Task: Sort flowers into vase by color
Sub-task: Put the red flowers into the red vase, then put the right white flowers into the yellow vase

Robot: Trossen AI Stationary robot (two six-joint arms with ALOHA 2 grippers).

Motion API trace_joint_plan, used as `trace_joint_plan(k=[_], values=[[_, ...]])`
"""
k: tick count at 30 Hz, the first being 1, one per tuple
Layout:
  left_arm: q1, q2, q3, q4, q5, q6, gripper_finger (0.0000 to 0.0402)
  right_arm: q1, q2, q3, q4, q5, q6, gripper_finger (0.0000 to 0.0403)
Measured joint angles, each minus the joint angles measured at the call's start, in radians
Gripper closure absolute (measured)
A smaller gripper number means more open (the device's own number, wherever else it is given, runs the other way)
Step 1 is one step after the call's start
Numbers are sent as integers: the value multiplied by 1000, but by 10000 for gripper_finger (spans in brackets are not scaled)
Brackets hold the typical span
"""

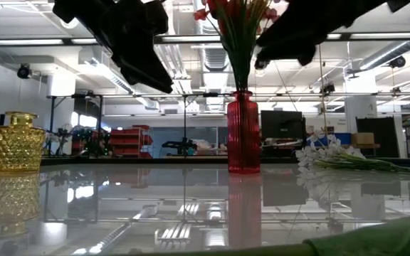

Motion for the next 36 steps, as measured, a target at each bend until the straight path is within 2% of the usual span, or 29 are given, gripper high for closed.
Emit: trace_joint_plan(k=[5,8,12,19,22,27,32,36], values=[[-1,6,-1,0,-7,-19,274,19,-109,1,-101,-9,50,190],[-1,17,-1,6,-8,-24,274,19,-174,1,-175,-70,115,190],[-1,18,-3,13,-12,-27,274,19,-259,2,-376,-138,272,190],[-1,34,-5,32,-16,-36,274,9,-331,-4,-932,-110,755,190],[-1,43,-5,80,-16,-43,274,-3,-320,-27,-1085,-108,946,190],[-1,58,-5,156,-16,-46,274,-50,-278,-103,-1071,-104,1061,190],[-3,61,-6,157,-16,-89,274,-159,-193,-186,-856,-119,1027,190],[-17,61,-6,148,-4,-108,274,-274,-81,-208,-793,-78,966,191]])
